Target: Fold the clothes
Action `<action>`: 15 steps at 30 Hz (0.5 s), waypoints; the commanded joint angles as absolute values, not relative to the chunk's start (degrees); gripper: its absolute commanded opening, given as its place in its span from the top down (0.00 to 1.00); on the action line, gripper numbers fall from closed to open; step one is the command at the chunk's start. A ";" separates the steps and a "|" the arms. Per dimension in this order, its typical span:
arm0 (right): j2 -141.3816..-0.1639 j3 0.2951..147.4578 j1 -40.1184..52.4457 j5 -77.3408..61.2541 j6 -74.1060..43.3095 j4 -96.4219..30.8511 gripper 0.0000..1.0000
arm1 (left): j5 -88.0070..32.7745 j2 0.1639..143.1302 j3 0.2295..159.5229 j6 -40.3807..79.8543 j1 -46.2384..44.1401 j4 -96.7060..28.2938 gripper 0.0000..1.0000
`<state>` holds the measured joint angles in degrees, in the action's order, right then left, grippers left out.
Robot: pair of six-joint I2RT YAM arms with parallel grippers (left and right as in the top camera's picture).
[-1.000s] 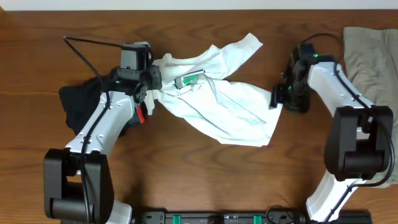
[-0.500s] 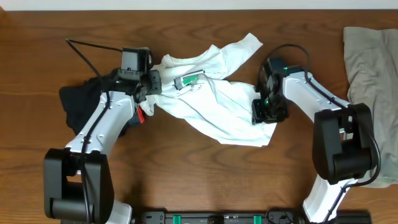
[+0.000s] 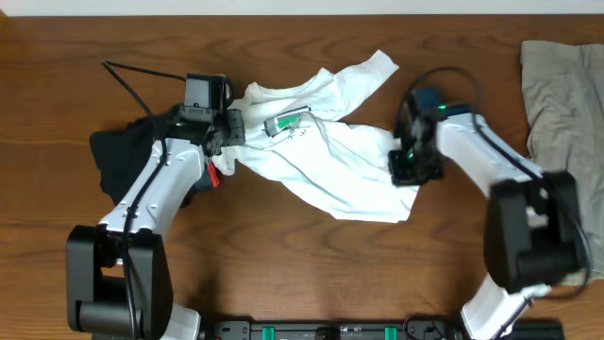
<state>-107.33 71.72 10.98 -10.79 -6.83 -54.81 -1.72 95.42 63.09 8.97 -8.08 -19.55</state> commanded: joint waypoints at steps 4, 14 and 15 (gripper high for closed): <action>-94.04 77.17 3.20 -3.92 -10.92 -51.51 0.99 | -1.93 95.46 63.77 8.64 -8.10 -20.14 0.65; -92.75 77.14 -7.66 -3.38 -10.87 -35.94 0.99 | -1.93 95.46 63.77 8.64 -8.10 -20.82 0.67; -93.08 77.14 -8.25 -3.40 -10.90 -34.98 0.99 | -1.93 95.46 63.77 8.64 -8.10 -20.99 0.67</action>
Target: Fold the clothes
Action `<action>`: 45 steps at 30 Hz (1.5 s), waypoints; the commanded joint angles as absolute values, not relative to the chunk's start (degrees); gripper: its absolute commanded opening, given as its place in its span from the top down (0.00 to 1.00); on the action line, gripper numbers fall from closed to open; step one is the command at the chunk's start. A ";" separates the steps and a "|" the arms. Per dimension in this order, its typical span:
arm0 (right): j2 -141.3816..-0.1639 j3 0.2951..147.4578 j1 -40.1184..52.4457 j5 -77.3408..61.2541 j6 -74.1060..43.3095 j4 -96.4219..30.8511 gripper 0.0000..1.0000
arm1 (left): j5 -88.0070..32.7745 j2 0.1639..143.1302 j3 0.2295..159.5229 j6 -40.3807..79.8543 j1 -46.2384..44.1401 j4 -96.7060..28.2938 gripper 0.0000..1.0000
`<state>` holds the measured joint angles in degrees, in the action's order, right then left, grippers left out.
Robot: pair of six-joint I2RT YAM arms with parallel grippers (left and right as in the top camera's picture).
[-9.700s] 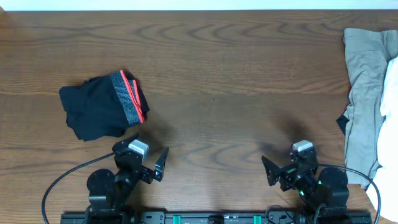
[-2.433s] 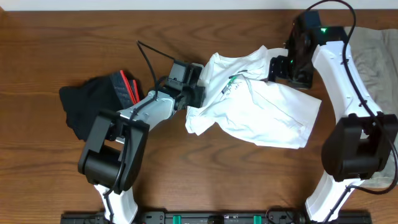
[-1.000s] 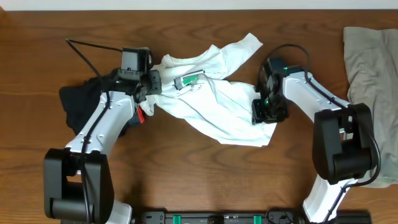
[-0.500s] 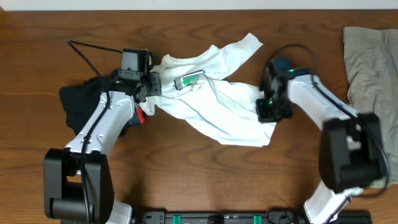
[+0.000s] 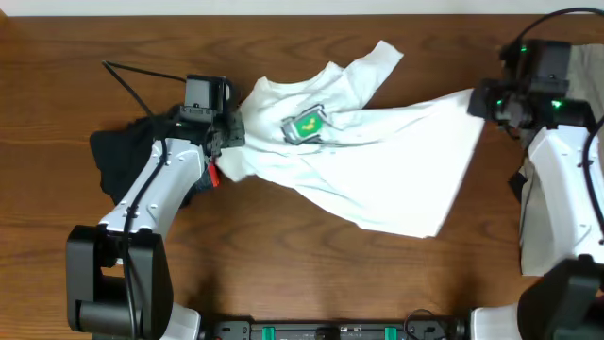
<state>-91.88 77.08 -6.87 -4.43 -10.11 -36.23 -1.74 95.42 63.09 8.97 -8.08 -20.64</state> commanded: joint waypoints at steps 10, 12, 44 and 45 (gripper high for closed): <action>-95.00 77.14 -11.73 -3.27 -12.38 -34.04 0.53 | -5.37 95.44 63.79 8.64 -8.19 -23.90 0.59; -95.00 77.14 -12.05 -3.22 -13.78 -35.88 0.47 | -7.38 95.35 63.79 8.67 -8.23 -24.84 0.57; -95.77 45.78 2.68 -11.73 -29.65 -35.83 0.45 | -16.88 95.35 63.79 5.82 -11.33 -35.99 0.41; -95.77 45.69 2.68 -11.33 -29.63 -35.03 0.64 | -16.86 95.35 63.79 5.56 -11.33 -36.21 0.41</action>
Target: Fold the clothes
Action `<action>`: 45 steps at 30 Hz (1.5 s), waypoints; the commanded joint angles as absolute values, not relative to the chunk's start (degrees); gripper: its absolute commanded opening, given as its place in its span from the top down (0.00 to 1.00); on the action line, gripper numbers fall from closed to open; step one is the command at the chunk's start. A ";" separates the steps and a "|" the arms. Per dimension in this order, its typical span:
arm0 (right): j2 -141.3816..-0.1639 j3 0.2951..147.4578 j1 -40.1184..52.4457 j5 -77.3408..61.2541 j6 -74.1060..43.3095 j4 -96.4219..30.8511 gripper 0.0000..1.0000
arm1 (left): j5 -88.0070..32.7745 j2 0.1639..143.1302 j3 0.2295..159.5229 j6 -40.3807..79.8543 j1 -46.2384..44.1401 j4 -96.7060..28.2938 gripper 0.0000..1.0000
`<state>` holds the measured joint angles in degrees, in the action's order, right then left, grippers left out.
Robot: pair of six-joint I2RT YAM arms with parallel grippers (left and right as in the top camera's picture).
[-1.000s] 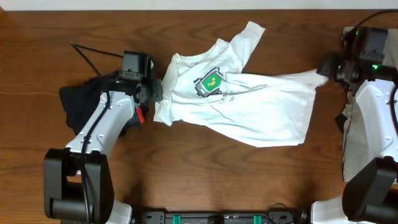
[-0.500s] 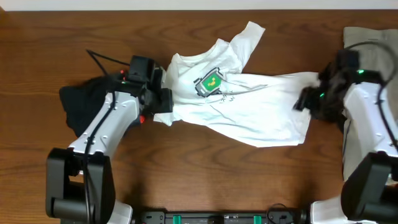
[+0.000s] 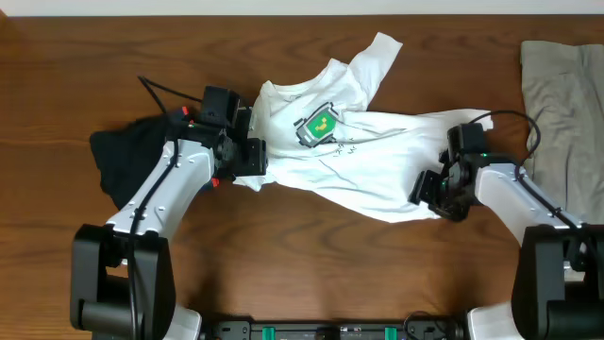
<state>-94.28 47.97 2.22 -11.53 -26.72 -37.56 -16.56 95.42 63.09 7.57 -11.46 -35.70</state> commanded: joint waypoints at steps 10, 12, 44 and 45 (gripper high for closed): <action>-86.96 61.80 2.15 -9.65 -18.83 -50.09 0.99 | -13.87 94.91 63.79 3.42 -11.33 -39.70 0.41; -84.31 67.24 2.15 -9.47 -17.78 -54.59 0.99 | -13.87 94.43 63.79 3.42 -11.33 -40.07 0.41; -77.25 79.40 2.15 -7.51 -18.81 -59.20 0.98 | -0.38 99.79 59.94 3.03 -30.30 -29.32 0.32; -77.25 79.40 2.17 -7.51 -18.81 -59.37 0.98 | -0.38 100.55 59.94 3.03 -30.52 -28.97 0.32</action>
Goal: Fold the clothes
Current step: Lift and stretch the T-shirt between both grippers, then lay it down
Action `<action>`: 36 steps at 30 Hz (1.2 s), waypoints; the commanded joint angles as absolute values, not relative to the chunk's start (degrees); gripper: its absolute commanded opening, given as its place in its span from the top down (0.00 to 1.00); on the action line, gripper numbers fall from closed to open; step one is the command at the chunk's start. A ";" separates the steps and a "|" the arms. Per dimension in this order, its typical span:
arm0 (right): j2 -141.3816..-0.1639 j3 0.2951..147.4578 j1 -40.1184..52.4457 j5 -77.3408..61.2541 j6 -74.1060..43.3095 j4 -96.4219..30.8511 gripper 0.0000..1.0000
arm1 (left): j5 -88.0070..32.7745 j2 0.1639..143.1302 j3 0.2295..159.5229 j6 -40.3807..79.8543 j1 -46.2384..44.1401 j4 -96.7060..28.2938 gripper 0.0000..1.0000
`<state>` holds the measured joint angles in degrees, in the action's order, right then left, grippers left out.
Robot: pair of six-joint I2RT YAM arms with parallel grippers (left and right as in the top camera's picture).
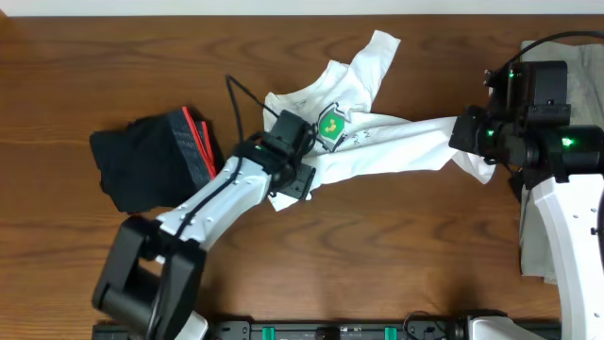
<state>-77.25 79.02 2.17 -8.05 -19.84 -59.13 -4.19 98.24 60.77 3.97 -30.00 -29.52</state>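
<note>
A white T-shirt with a green print lies across the middle of the table, drawn into a narrow band. One sleeve points toward the far edge. My left gripper is shut on the shirt's lower left edge, where a scrap of cloth pokes out beneath it. Off to the right, my right gripper is shut on the shirt's right end, with a flap hanging just below it. The fingertips of both are hidden by the gripper bodies.
A black garment with red stripes sits bunched at the left. A grey garment lies along the right edge, partly under my right arm. A black cable trails from the left arm over the wood.
My left gripper has shifted right, from the shirt's left edge to under the print. My right gripper has gone from the lower right hem up and to the right. The shirt is now narrower and stretched.
The shirt first lay crumpled with a gripper at each side. Then my right gripper held its right end far out, spreading it wide. Later that gripper was at the lower right hem. Now the shirt is pulled into a band between both grippers.
</note>
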 commanded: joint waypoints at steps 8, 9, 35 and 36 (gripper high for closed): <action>-77.25 79.40 2.15 -7.49 -18.81 -59.70 0.98 | -0.34 104.64 60.49 3.79 -30.57 -30.13 0.94; -77.25 79.40 2.15 -7.40 -18.81 -59.79 0.98 | -0.32 103.98 61.32 4.38 -30.50 -31.46 0.94; -74.04 82.21 -6.04 -7.14 -11.88 -59.75 0.99 | -2.55 61.49 84.77 7.84 -17.10 -58.61 0.94; -73.25 83.07 -6.04 -8.03 -11.88 -59.53 0.99 | -3.44 60.73 86.83 7.81 -17.10 -58.41 0.94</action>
<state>-76.47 79.68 -4.56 -6.74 -15.81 -60.42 -4.49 64.29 80.60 6.63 -18.31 -58.87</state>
